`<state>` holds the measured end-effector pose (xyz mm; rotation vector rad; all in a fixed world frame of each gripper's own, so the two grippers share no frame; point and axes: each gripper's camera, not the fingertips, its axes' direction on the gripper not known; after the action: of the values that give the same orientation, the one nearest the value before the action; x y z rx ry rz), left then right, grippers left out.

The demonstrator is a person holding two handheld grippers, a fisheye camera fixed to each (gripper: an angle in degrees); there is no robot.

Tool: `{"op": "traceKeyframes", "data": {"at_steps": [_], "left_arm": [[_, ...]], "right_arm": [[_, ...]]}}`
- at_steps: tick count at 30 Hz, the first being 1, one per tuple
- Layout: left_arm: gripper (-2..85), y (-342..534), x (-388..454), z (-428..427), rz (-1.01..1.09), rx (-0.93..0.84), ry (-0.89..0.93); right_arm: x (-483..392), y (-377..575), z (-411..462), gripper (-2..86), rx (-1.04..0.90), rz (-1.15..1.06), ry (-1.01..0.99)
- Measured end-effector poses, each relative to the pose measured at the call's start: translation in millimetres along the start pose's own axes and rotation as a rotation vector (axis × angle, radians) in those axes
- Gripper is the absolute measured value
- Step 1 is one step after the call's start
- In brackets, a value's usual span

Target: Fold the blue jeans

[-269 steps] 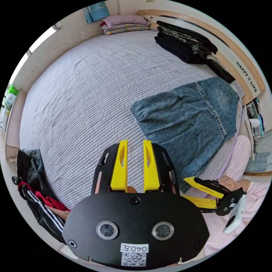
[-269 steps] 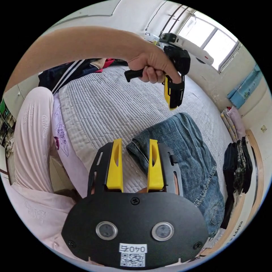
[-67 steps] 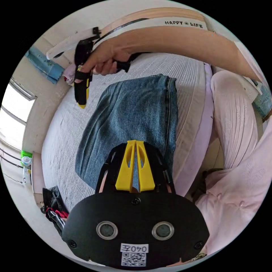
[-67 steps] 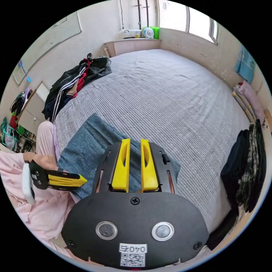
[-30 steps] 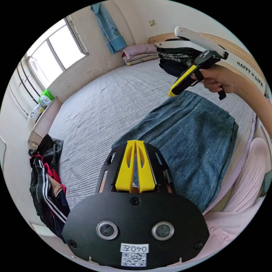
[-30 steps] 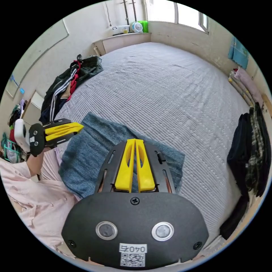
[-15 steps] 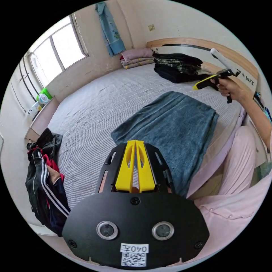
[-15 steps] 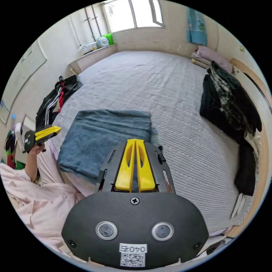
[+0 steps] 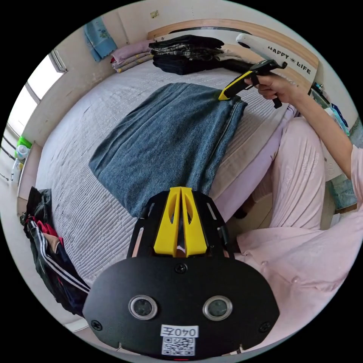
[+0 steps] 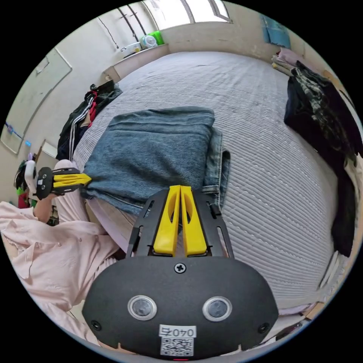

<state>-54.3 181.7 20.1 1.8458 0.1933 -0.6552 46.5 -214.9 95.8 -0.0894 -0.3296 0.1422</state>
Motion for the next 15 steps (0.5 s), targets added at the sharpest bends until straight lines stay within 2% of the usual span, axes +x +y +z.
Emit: {"op": "traceKeyframes", "data": {"at_steps": [2,4,6,8,11,15], "left_arm": [[-0.9,11,0,-25,0.019,0.03,-0.06],[-0.9,14,-3,-27,0.018,-0.012,-0.037],[-0.9,10,-1,4,0.021,-0.121,0.002],[-1.0,4,7,33,0.038,-0.177,-0.034],[-1.0,-5,15,44,0.034,-0.195,-0.092],[-1.1,-1,7,47,0.086,-0.155,-0.046]], "right_arm": [[-11,14,-22,-1.0,0.014,0.02,0.121],[-35,20,-31,-1.0,0.032,-0.055,0.134],[-59,18,-22,-1.0,-0.02,-0.132,0.167],[-80,12,16,-1.0,-0.17,-0.2,0.328],[-84,8,49,-1.0,-0.217,-0.182,0.339],[-75,2,50,-1.0,-0.25,-0.173,0.268]]}}
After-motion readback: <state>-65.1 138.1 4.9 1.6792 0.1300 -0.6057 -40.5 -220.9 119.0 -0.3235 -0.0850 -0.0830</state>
